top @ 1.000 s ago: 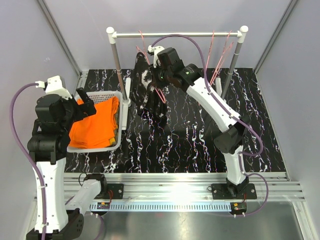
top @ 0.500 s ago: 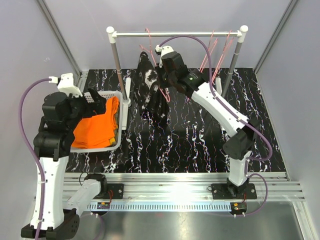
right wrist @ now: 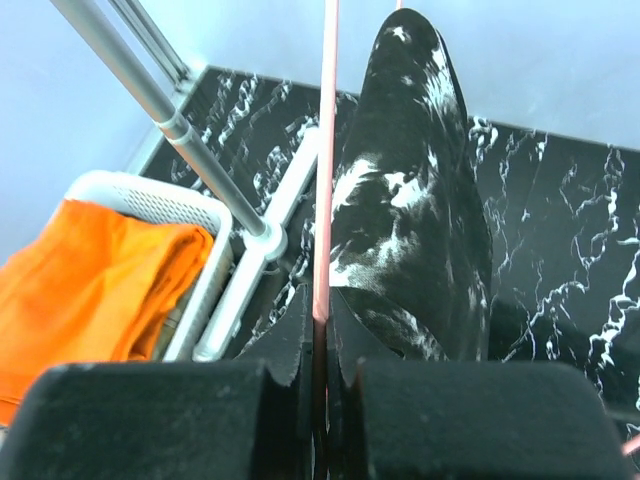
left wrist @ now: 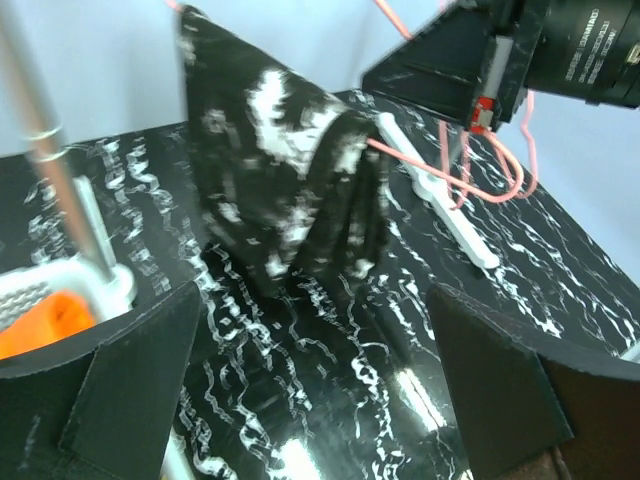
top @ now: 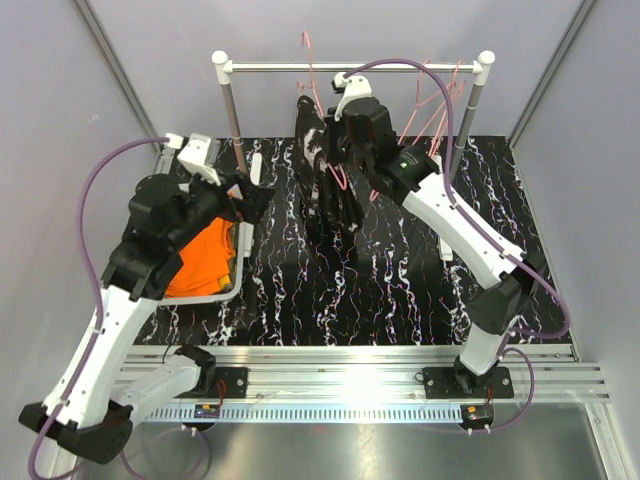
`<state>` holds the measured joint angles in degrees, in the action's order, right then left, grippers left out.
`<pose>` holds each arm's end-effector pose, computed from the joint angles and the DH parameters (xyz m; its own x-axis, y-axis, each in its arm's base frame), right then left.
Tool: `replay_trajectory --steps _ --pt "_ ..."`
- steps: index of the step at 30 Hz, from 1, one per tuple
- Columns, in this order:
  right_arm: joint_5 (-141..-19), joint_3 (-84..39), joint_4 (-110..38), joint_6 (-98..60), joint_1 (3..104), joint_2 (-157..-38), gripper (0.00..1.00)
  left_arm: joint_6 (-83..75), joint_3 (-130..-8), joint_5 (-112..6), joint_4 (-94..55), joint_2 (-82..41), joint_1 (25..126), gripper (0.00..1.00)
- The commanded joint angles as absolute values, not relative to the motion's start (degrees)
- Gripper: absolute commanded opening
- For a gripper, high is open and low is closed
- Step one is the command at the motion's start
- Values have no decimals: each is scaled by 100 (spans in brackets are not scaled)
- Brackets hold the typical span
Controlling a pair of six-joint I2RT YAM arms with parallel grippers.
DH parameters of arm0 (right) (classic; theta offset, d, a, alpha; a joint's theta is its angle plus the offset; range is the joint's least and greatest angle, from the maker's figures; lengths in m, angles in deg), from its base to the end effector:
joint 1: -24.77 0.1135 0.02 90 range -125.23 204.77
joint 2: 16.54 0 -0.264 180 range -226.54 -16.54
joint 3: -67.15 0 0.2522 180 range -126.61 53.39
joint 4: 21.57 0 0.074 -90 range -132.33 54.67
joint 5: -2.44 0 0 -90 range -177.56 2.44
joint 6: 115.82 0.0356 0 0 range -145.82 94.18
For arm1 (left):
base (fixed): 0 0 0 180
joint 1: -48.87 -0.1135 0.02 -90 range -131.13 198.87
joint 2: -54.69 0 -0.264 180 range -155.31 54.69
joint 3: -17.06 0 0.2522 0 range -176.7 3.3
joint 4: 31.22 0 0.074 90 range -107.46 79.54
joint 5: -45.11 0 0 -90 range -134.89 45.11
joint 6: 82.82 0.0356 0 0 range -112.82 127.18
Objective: Remove the trousers from the hanger
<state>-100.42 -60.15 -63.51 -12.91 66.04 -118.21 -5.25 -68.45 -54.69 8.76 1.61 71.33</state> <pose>0.3097 0.2613 0.4506 -0.3135 0.0146 -0.9495 -0.4232 0.8930 0.1535 0.1663 -0.0753 0.4455 -0.2332 -0.1331 -0.9633 0.4938 0.8372 -0.2352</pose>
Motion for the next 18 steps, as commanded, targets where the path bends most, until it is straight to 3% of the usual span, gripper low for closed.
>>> replay_trajectory --steps 1,9,18 --pt "-10119 -5957 -4553 -1228 6643 -10981 0 -189 -7088 -4894 100 -200 7628 99" --pt "-9768 -5411 -4157 -1123 6643 -10304 0 550 -7395 -4217 -410 -876 8727 99" --pt "-9099 -4330 -4147 -683 6643 -8907 0 946 -8063 -4093 -296 -1703 9114 99"
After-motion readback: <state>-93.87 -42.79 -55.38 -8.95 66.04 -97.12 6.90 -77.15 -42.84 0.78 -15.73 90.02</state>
